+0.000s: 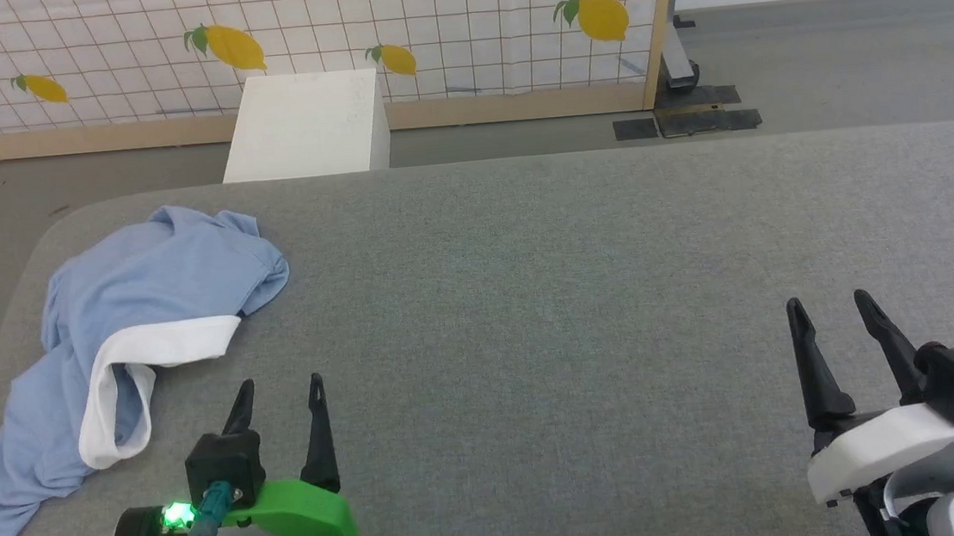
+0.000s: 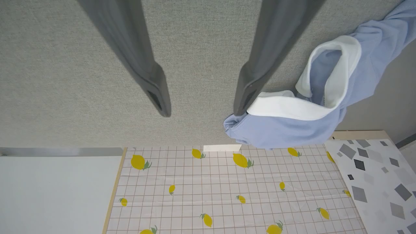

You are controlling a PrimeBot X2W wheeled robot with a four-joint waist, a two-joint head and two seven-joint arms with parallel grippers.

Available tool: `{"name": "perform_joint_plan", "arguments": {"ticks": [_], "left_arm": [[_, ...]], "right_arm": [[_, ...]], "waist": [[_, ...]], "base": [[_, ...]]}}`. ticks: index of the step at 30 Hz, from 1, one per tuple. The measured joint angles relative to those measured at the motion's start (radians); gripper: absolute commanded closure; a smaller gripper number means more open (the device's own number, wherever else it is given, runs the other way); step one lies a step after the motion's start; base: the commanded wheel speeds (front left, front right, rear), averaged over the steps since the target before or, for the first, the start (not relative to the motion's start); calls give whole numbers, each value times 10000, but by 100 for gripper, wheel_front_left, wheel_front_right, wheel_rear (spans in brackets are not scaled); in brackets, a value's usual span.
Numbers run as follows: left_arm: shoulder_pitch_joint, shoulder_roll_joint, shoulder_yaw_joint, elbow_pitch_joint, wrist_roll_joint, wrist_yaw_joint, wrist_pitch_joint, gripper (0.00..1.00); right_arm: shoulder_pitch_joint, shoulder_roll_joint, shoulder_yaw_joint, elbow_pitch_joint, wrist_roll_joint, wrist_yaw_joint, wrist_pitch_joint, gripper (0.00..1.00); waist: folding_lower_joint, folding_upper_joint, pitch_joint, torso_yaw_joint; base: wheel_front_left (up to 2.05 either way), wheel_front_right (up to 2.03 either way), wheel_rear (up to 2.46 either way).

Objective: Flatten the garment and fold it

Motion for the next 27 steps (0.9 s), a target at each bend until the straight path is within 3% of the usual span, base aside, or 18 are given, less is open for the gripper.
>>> {"name": "perform_joint_plan", "arguments": {"ticks": [27], "left_arm": [[-160, 0, -205, 437, -188, 17, -591, 0]], "right_arm": [[8, 0, -182, 297, 562, 4, -581, 0]], "waist": [[0, 0, 38, 44]], "base": [[0, 0, 0]]}}
